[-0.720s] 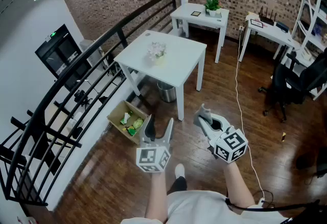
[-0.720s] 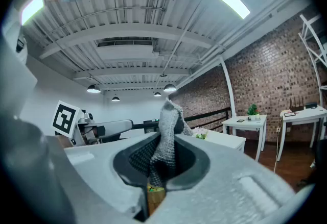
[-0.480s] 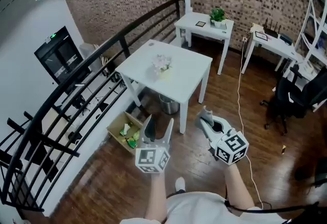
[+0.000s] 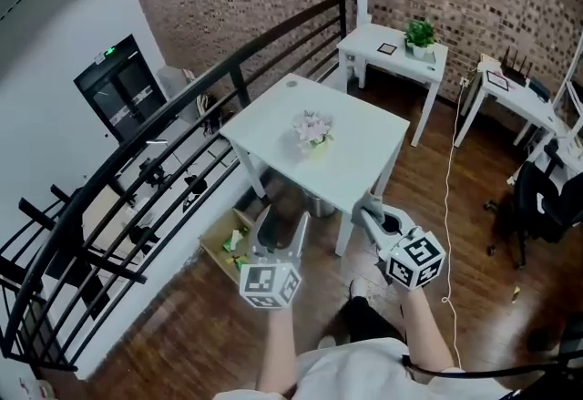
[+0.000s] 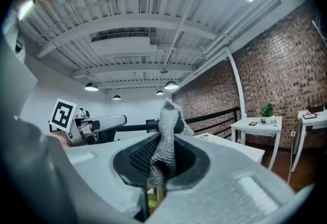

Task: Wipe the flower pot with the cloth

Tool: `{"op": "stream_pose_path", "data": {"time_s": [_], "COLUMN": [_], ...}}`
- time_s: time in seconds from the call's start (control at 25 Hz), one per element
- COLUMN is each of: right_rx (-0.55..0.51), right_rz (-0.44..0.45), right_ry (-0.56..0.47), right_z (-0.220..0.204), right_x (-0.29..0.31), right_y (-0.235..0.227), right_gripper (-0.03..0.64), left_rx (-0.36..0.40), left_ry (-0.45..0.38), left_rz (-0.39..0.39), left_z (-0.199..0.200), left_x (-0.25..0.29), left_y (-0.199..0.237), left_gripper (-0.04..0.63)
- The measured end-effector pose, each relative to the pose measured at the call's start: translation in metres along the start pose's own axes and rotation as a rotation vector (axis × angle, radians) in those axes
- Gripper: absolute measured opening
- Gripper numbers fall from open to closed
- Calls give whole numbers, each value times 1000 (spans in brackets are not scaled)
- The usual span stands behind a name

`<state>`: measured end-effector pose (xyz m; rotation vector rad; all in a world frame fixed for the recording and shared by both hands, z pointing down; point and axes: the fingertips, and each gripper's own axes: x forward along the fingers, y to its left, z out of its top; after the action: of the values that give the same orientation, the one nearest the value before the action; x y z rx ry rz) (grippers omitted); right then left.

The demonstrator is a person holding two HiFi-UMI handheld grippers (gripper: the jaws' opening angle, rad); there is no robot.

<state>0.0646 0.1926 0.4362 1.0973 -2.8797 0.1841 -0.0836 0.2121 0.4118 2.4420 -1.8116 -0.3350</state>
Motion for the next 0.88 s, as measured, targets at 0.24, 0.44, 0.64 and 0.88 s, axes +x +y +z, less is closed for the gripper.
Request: {"op": "stream_pose_path", "data": {"time_s": [0.24,0.44,0.64,0.88], "right_rx": [27,39,63,133], "right_rz": [60,140,203,233], "right_ry": [1,10,17,125], "right_z": [0,21,48,12], "right_x": [93,186,238,283], "right_y": [-84,-159,-215,-259], "right_gripper": [9,9,9,9], "left_rx": [43,94,98,48], "left_ry": [23,25,44,133], "left_rz": [42,101,128,173], "left_z": [-19,-18,-11,-34], "left_x": [82,171,252,302], "left_y": [41,77,91,128], "left_gripper": [293,293,293,298]}}
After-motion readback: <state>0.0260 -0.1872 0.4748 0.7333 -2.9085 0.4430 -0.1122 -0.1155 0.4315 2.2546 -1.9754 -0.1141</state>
